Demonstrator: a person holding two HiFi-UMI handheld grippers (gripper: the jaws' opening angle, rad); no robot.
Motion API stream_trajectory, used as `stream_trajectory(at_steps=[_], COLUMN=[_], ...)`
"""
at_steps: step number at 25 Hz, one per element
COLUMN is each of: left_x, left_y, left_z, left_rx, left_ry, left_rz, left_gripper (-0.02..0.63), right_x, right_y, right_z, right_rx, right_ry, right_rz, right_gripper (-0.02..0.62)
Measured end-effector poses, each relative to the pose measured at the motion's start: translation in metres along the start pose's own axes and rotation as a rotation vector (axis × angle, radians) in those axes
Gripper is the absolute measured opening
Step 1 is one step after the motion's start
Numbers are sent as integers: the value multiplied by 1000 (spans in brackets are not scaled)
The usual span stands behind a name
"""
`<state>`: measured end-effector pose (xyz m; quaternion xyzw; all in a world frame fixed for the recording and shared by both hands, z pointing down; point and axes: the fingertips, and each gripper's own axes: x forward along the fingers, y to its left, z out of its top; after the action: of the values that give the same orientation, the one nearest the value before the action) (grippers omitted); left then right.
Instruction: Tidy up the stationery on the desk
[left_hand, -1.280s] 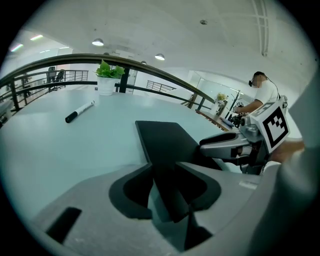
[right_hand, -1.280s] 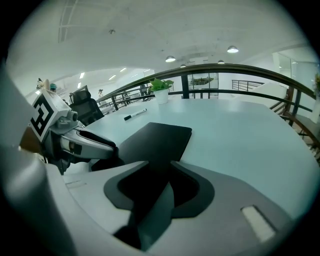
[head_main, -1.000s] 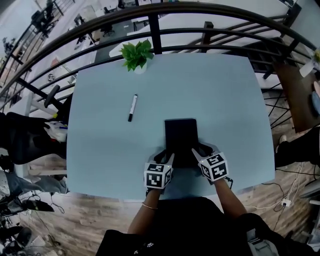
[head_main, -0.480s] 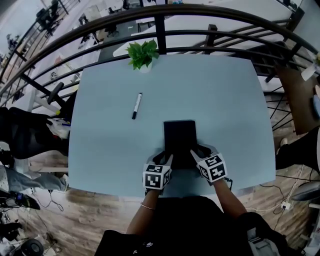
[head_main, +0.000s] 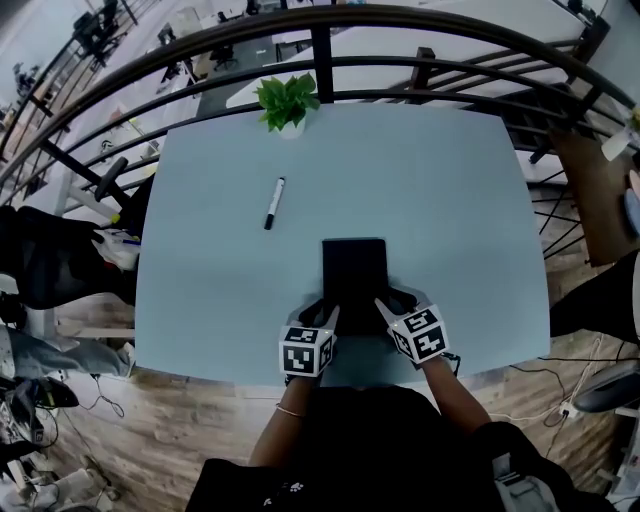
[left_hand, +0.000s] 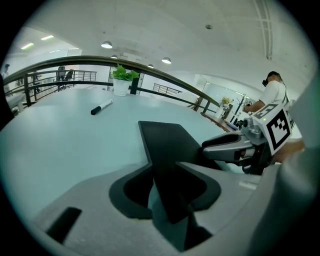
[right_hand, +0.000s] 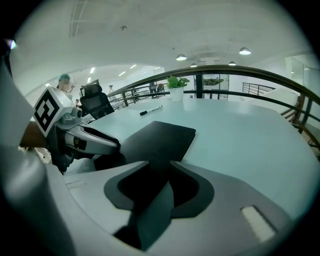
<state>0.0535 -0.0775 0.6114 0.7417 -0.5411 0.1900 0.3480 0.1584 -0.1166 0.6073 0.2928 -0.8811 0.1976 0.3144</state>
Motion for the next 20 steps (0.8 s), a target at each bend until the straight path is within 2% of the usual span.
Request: stream_trajectory(at_steps=[20], left_x=[-14], left_y=[7], left_z=[-13], left_rx=[-1], left_ry=[0], left_rz=[16], left_gripper=[127], right_x=[-1], right_y=[20], right_z=[-7], right_rx=[8], right_ry=[-7], right_rz=[13], right_gripper=[130])
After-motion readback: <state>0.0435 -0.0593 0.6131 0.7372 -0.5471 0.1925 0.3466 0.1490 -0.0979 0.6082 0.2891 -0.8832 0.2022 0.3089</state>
